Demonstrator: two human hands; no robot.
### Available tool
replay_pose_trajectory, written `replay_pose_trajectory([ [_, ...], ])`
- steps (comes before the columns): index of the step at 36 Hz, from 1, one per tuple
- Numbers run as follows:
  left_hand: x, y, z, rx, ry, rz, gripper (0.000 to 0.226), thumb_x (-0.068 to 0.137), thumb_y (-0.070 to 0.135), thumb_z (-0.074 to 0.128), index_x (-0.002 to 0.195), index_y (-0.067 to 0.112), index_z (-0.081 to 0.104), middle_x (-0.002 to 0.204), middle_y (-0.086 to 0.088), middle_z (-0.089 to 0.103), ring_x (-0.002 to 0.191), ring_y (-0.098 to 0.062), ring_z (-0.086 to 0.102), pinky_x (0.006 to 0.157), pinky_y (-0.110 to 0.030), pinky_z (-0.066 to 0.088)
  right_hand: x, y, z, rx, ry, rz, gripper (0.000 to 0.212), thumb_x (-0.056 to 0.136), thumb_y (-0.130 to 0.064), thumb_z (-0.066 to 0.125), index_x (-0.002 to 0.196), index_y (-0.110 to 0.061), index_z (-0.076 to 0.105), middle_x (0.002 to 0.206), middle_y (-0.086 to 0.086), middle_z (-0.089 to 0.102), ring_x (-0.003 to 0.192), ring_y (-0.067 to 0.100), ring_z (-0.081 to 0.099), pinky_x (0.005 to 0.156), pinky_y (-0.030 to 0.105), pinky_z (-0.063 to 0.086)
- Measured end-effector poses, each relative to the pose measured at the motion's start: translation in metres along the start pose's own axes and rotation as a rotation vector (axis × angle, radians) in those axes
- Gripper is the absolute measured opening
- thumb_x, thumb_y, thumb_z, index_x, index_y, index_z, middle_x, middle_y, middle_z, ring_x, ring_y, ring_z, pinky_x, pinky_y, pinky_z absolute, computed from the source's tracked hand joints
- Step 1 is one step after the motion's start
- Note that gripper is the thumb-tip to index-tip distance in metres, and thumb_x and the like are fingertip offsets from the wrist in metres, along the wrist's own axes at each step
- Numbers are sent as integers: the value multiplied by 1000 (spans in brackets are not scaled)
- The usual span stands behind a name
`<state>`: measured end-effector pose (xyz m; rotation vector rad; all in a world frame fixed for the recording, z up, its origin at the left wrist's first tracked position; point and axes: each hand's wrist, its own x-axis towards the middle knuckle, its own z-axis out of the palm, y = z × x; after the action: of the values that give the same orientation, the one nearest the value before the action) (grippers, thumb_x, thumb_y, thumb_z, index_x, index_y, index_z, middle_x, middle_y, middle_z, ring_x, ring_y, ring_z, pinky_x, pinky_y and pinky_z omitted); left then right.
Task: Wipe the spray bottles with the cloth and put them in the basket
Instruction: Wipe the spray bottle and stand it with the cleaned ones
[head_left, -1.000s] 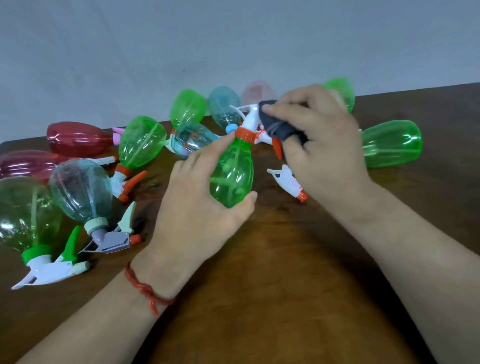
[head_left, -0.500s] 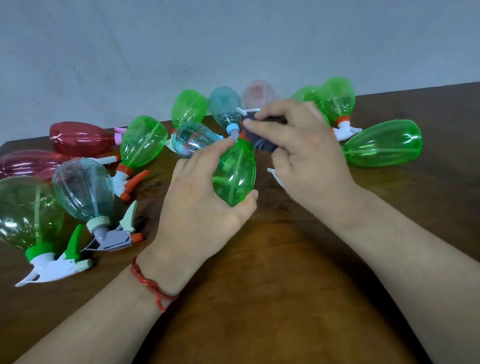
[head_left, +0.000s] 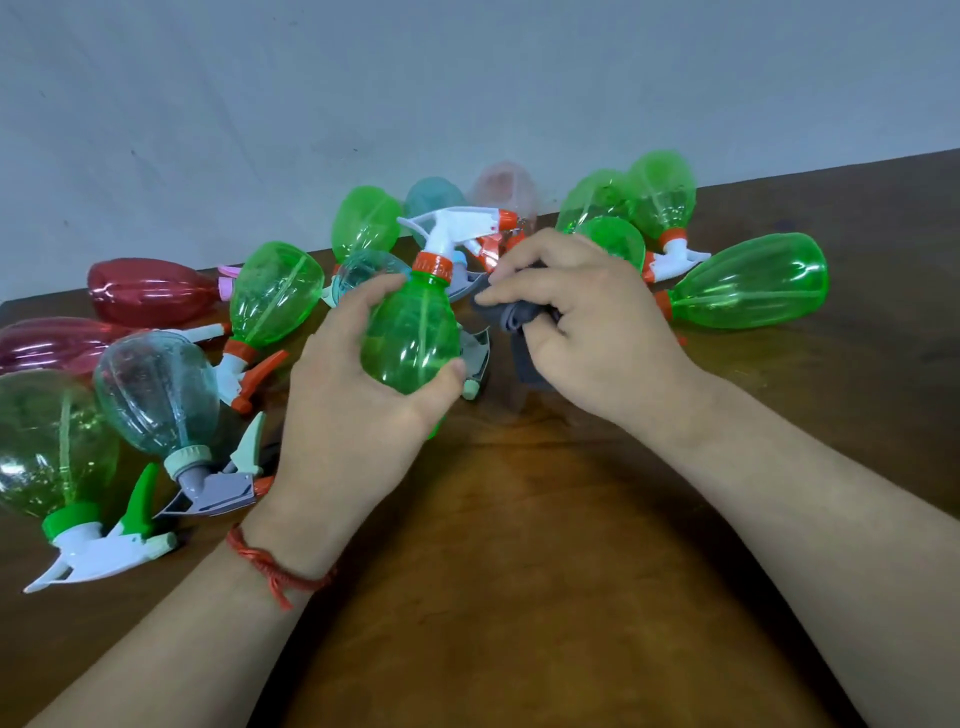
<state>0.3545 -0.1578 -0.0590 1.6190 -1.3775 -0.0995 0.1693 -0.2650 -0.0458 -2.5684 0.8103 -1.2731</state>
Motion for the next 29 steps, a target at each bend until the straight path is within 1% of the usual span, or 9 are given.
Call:
replay_pose_trajectory([
  [3,2,-2,-1,-9,12,12,72,78,34,94,141,32,59,133,15,66,124,-5,62,111,-28,49,0,-1,-8,86,193,67,48,79,12,56,111,-11,82,115,1,70,111,20,65,97,33,53],
  [5,2,-1,-2,0,-1,30,72,78,35,94,142,32,59,133,15,66,125,-4,62,110,-22,47,1,1,-13,97,294,103,48,83,12,56,118,-10,80,122,4,66,118,15,62,103,30,51],
  [10,-2,1,2,11,-31,59,75,79,35,95,144,31,59,139,15,64,132,-8,59,113,-22,44,-1,5,0,118,151,47,43,87,11,60,121,-8,78,124,7,64,119,15,61,105,22,46],
  [14,2,-4,-1,-42,4,18,73,78,32,94,142,31,59,136,18,65,128,2,59,110,-16,44,-5,5,3,220,82,110,47,80,14,57,108,-14,83,114,-4,68,111,5,63,98,14,44],
  [17,5,-6,-4,-55,5,14,72,78,33,93,141,32,59,136,18,65,129,-1,60,112,-23,46,-3,5,0,300,187,166,47,83,14,56,109,-13,82,116,-1,70,115,8,65,102,22,49],
  [20,3,-3,-4,-80,-14,53,71,78,30,93,141,30,59,135,20,64,128,4,58,108,-12,42,2,7,-5,339,286,216,41,91,11,60,117,-14,80,122,0,67,120,8,63,106,26,48],
  [23,-1,-2,-1,-142,-49,62,70,80,25,94,141,29,59,135,20,65,128,1,60,108,-15,45,3,5,-1,421,251,252,41,90,8,62,117,-17,79,121,-3,69,119,3,63,106,19,45],
  [27,2,-10,-2,-232,-39,-15,68,80,30,95,139,35,60,133,21,67,125,-2,64,106,-26,51,0,3,3,579,154,286,43,82,9,59,103,-23,80,115,0,75,115,9,68,104,28,51],
  [29,4,-11,-3,-266,-50,-39,67,81,28,95,138,35,61,131,20,68,123,-2,66,103,-24,53,3,5,0,656,178,340,44,84,13,59,104,-19,81,115,3,76,114,12,69,105,33,53],
])
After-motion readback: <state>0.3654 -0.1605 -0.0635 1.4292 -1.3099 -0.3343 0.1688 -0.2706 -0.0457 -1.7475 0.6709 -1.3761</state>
